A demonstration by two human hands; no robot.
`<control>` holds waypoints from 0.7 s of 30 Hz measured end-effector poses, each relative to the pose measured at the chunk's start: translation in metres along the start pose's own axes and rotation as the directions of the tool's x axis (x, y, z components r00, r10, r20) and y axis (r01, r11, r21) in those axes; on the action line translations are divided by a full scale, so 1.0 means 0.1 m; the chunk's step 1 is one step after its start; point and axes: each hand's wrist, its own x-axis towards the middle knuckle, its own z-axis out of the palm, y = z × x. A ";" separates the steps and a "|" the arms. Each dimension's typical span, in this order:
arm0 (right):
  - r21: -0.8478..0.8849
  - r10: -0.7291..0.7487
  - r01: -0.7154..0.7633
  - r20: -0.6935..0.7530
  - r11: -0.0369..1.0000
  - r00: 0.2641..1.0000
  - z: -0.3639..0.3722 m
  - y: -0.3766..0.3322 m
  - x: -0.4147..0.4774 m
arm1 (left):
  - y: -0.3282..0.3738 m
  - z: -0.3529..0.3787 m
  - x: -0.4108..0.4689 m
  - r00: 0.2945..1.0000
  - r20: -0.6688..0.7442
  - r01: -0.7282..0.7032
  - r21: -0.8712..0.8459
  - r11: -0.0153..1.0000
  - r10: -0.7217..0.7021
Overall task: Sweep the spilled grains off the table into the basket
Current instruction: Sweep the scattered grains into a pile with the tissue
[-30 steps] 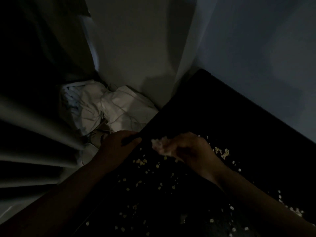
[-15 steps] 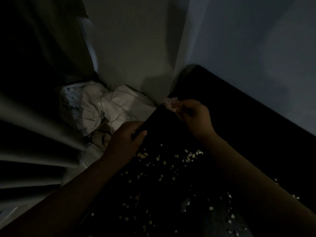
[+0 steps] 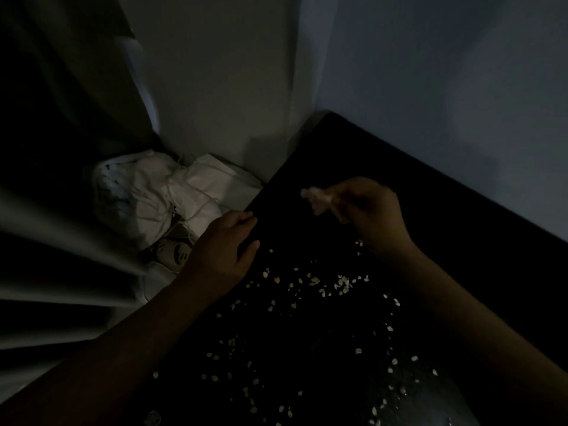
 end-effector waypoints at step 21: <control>0.124 -0.046 0.032 0.115 0.992 0.992 0.60 -0.29 0.11 | -0.32 -0.35 -0.51 0.966 -0.063 0.238 -0.144 0.961 -0.249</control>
